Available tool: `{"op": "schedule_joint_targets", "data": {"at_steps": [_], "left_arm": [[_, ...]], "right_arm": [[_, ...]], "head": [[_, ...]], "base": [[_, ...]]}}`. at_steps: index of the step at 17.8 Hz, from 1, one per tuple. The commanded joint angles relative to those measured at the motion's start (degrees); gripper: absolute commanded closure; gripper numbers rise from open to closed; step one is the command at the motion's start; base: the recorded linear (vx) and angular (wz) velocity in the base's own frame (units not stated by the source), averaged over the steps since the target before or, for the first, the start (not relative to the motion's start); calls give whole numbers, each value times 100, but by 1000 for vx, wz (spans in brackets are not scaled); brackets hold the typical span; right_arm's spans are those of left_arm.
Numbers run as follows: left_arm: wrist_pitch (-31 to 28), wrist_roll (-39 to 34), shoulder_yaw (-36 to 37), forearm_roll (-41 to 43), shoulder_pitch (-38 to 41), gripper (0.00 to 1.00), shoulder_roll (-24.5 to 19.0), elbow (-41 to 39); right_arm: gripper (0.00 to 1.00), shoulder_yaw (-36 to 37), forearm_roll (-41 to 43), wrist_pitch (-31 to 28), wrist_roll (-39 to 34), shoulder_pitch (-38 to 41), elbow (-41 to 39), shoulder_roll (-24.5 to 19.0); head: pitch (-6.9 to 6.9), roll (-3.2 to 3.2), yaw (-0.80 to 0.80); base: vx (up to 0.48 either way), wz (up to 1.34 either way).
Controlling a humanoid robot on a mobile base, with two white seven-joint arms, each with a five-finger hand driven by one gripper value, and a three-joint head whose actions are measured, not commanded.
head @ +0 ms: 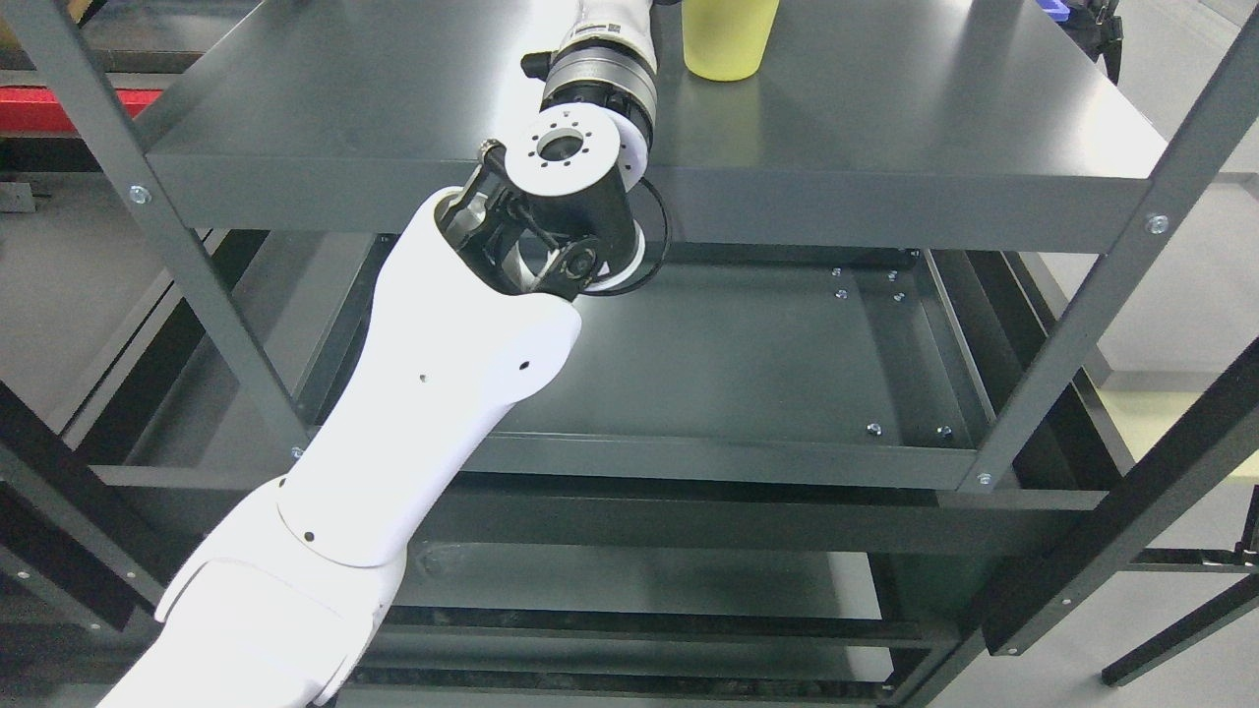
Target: Place yellow IKEA cup on middle right shelf
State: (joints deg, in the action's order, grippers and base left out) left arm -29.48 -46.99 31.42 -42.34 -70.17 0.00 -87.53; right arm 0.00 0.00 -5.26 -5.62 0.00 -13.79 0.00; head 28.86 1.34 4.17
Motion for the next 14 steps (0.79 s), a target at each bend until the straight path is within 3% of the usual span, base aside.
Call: {"op": "schedule_joint_targets", "data": {"at_steps": [1,14], "left_arm": [[-5,-3,-83,24,47,2,-100,-221],[-137,-3,-382,358,214,2,-100,-695]], "right_arm": [[1,-97,141,-1,1230,62,0,100],[1,-97,141,-1,1230,62,0,100]], "head": [[0,0,0],[0,0,0]], "base": [[-94,0],[-140,0]]}}
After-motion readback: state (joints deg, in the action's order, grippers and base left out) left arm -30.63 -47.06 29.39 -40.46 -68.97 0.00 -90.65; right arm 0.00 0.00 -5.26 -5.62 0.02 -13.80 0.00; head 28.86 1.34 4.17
